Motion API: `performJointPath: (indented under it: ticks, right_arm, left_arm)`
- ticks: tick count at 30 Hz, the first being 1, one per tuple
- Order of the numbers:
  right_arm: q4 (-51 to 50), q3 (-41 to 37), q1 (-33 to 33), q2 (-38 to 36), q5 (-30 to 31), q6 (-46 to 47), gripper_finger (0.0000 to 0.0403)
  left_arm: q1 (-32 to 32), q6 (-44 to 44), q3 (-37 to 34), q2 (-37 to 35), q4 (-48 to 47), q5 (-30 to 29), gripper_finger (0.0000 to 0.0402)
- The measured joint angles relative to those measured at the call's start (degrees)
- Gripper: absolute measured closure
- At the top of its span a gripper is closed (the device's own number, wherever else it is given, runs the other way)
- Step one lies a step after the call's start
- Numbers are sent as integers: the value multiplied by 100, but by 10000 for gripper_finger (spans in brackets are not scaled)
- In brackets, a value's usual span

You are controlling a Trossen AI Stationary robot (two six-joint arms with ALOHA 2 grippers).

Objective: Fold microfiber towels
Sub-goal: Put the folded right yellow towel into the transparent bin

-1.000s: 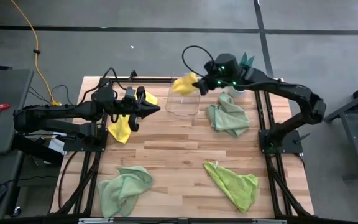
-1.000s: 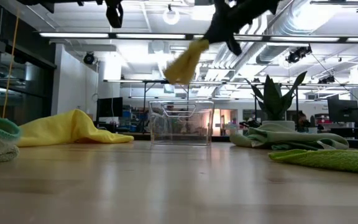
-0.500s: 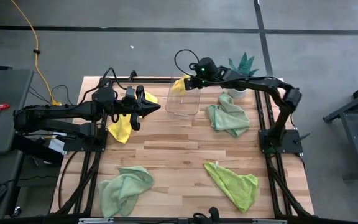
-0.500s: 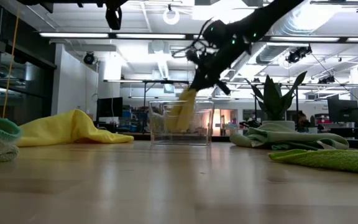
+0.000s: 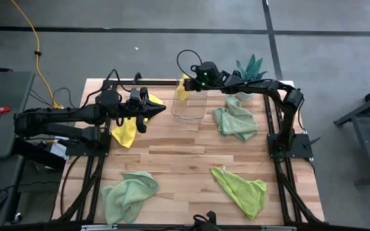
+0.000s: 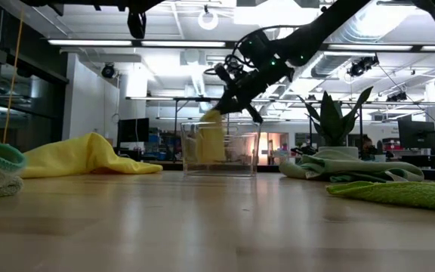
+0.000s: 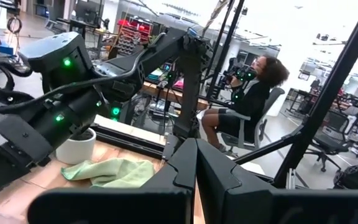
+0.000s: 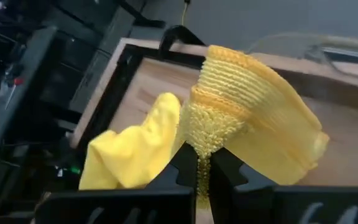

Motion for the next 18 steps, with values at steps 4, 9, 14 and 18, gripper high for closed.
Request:
performJointPath:
  ticks: [4, 9, 14, 18]
  right_arm:
    - [-694, -9, -43, 31, 205, -70, 403]
    - [-836, -9, -34, 125, 265, -133, 403]
    - [-624, -9, -41, 48, -14, -237, 403]
    - [-998, -7, -106, -192, -101, -558, 403]
  left_arm:
    - [0, 0, -2, 0, -14, -1, 402]
    - [0, 0, -2, 0, -55, -74, 401]
    - [0, 22, -2, 0, -114, -182, 401]
    - [0, 144, -2, 0, -424, -442, 401]
